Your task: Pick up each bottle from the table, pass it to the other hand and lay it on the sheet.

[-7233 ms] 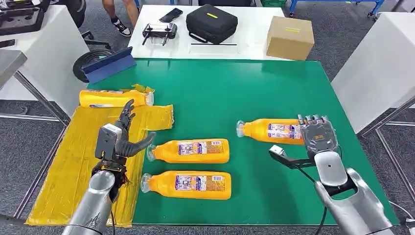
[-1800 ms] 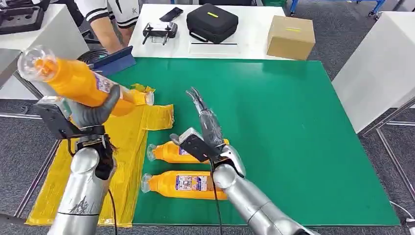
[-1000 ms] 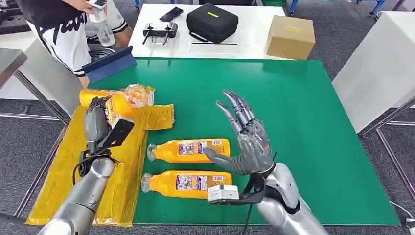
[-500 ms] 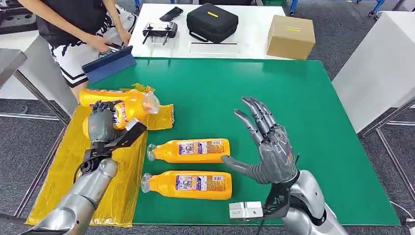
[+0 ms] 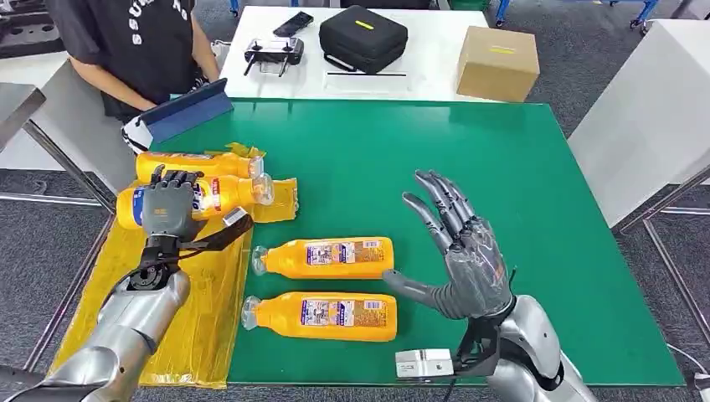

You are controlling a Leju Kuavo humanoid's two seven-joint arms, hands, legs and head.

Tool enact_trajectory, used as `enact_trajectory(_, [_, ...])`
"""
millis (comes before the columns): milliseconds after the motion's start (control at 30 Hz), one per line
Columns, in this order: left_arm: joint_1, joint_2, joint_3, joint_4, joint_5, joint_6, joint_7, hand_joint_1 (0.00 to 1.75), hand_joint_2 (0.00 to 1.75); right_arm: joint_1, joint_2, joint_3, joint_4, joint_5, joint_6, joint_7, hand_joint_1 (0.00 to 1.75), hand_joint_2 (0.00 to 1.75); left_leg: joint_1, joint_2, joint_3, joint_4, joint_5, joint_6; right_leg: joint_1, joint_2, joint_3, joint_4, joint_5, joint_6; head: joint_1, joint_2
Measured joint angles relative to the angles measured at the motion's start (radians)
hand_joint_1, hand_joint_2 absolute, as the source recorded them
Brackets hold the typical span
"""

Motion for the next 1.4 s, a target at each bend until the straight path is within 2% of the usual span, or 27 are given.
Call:
enact_trajectory(300, [-0.067,0.019,-0.065,0.111,-0.028,0.000,0.120,1.75,1.75,0.002,0.001,0.000,-0.013,0.012,0.035,0.018,0.00,1.75,0.000,0.000,0.000,0.000,0.000,0.000,0.000,0.000,0.000,0.000,0.000,0.000,0.000,0.000])
enact_trajectory(333, [-0.075,0.022,-0.071,0.127,-0.027,0.000,0.122,0.82,1.75,0.003,0.001,0.000,-0.014,0.014,0.036,0.018,0.00,1.75,0.000,0.000,0.000,0.000,0.000,0.000,0.000,0.000,0.000,0.000,0.000,0.000,0.000,0.000])
enact_trajectory(367, [-0.081,0.023,-0.074,0.139,-0.025,-0.003,0.124,0.00,1.75,0.003,0.001,0.000,-0.014,0.017,0.039,0.018,0.00,1.75,0.000,0.000,0.000,0.000,0.000,0.000,0.000,0.000,0.000,0.000,0.000,0.000,0.000,0.000])
enact_trajectory(1067, [-0.083,0.036,-0.060,0.237,0.024,-0.043,0.141,0.00,1.75,-0.018,-0.001,0.000,-0.010,0.041,0.112,0.061,0.00,1.75,0.000,0.000,0.000,0.000,0.000,0.000,0.000,0.000,0.000,0.000,0.000,0.000,0.000,0.000])
enact_trajectory(1233, [-0.069,0.042,-0.052,0.240,-0.011,-0.023,0.194,0.00,1.75,-0.024,-0.001,0.000,0.000,0.068,0.130,0.088,0.00,1.75,0.000,0.000,0.000,0.000,0.000,0.000,0.000,0.000,0.000,0.000,0.000,0.000,0.000,0.000])
enact_trajectory(1333, [-0.051,0.041,-0.026,0.235,0.040,-0.001,0.137,0.00,1.75,-0.024,-0.001,-0.009,0.013,0.110,0.169,0.137,0.00,1.75,0.000,0.000,0.000,0.000,0.000,0.000,0.000,0.000,0.000,0.000,0.000,0.000,0.000,0.000])
enact_trajectory(1400, [-0.032,0.029,0.001,0.212,0.114,0.002,0.043,0.00,1.75,-0.029,-0.002,-0.023,0.033,0.145,0.217,0.183,0.00,1.75,0.000,0.000,0.000,0.000,0.000,0.000,0.000,0.000,0.000,0.000,0.000,0.000,0.000,0.000])
